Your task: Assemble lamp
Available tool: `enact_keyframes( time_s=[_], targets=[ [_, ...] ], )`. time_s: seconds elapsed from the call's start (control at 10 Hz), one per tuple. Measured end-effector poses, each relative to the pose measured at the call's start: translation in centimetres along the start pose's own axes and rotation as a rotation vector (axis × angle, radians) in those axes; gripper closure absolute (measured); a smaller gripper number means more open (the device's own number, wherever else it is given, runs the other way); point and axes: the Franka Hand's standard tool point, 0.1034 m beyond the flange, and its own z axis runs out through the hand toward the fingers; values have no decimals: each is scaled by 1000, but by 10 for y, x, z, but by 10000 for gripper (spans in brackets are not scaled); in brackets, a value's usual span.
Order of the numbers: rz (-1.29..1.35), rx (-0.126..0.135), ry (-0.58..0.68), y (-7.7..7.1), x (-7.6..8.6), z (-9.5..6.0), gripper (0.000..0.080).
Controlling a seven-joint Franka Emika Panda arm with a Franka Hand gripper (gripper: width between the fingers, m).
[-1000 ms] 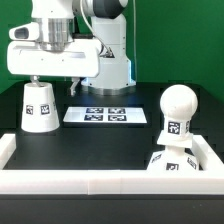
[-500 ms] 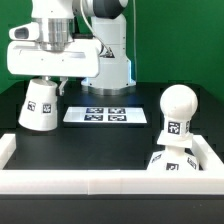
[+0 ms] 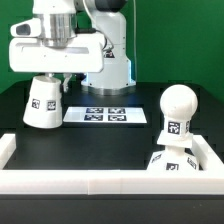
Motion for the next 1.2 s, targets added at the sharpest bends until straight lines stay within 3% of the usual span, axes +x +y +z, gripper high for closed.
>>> enact_keyframes(
  time_s=[0.4,0.6,1.1,1.2],
  targets=[
    [34,49,-18,-56,50,-50,755],
    [90,87,-12,-78,77,-75,755],
    [84,89,-17,-81,76,-73,755],
    [85,120,-32,-96,79,-81,755]
  ],
)
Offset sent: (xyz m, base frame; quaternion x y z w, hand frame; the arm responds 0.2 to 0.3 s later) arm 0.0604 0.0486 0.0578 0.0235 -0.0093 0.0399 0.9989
